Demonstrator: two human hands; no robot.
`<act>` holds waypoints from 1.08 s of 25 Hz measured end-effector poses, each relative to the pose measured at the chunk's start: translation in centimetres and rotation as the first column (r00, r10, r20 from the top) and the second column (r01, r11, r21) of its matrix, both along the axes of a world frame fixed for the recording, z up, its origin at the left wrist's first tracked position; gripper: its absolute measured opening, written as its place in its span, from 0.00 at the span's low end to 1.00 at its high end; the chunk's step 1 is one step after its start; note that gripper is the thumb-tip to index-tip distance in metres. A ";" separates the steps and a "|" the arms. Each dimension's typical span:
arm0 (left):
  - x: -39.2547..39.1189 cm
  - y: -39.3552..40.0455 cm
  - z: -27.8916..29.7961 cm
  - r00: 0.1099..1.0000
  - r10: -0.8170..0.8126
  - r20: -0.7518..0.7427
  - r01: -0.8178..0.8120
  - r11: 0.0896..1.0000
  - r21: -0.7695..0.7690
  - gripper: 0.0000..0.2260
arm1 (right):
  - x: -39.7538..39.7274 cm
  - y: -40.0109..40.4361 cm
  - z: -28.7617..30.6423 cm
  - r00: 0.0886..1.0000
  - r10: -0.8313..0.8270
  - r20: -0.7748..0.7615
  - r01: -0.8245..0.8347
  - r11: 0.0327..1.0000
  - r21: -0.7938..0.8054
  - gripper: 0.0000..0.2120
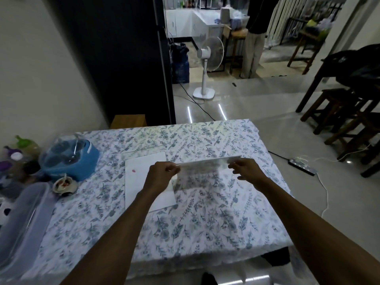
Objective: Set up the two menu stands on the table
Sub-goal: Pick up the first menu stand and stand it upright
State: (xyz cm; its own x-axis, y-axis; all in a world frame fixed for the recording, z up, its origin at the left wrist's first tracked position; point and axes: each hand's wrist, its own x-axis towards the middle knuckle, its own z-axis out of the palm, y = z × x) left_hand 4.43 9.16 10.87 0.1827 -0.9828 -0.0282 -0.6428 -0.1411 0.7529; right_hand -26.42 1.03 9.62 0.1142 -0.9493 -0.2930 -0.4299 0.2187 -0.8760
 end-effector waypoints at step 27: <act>1.5 -13.4 -1.3 0.955 0.243 0.173 -0.242 0.970 -0.025 0.11 | 5.5 -13.1 -3.7 0.956 0.027 -0.292 -0.074 0.986 -0.150 0.15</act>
State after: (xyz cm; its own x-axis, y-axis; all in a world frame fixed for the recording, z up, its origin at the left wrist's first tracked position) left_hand 5.89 -4.29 9.58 0.4173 -0.9083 0.0287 -0.7103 -0.3063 0.6338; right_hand -20.87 -12.08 5.87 0.0961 -0.9811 -0.1680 -0.6756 0.0597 -0.7348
